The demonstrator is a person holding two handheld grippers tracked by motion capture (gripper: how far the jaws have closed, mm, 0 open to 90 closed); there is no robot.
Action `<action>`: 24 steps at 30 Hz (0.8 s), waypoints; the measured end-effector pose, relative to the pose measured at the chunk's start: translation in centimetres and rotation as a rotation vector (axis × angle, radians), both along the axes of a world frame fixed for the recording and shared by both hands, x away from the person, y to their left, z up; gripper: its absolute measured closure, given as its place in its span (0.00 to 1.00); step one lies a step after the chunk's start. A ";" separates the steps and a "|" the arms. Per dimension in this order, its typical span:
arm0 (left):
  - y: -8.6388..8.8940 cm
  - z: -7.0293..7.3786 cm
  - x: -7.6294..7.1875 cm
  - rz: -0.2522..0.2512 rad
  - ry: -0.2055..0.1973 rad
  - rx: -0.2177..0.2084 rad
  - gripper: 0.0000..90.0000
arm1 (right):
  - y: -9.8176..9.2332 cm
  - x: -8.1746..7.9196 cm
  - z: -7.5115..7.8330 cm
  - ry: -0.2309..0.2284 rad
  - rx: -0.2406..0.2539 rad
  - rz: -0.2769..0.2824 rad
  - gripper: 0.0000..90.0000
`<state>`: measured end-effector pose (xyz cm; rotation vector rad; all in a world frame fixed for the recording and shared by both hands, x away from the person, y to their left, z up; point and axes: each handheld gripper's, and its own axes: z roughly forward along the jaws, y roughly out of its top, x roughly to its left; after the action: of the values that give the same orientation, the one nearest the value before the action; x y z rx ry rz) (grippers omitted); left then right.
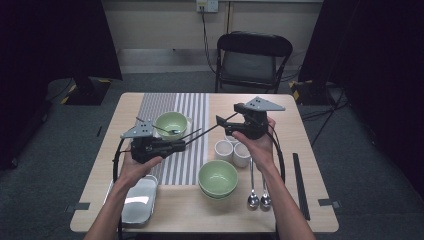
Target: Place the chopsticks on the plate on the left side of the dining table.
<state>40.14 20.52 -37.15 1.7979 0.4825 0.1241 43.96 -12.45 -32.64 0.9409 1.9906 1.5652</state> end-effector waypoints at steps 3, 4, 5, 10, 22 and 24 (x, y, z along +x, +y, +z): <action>0.4 0.0 0.0 0.008 -0.002 -0.005 0.94 | -0.1 0.1 0.0 0.005 0.011 -0.011 0.24; 0.5 0.0 0.0 0.011 0.002 0.000 0.94 | -0.1 0.2 -0.1 0.004 0.005 -0.014 0.25; 0.6 0.0 0.0 0.013 0.001 -0.003 0.94 | -0.1 0.2 -0.1 0.008 0.001 -0.019 0.26; 0.9 0.0 0.2 0.026 -0.002 -0.003 0.94 | 0.0 0.5 -0.4 0.017 -0.009 -0.042 0.26; 1.1 0.0 0.2 0.018 -0.003 -0.008 0.94 | 0.1 0.6 -0.7 0.026 -0.027 -0.051 0.26; 1.2 0.0 0.2 0.018 0.001 -0.004 0.94 | 0.1 0.6 -0.8 0.023 -0.033 -0.055 0.26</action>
<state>40.37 21.72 -37.17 1.7906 0.4995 0.1341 44.59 -12.34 -33.42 0.9964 1.9831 1.4939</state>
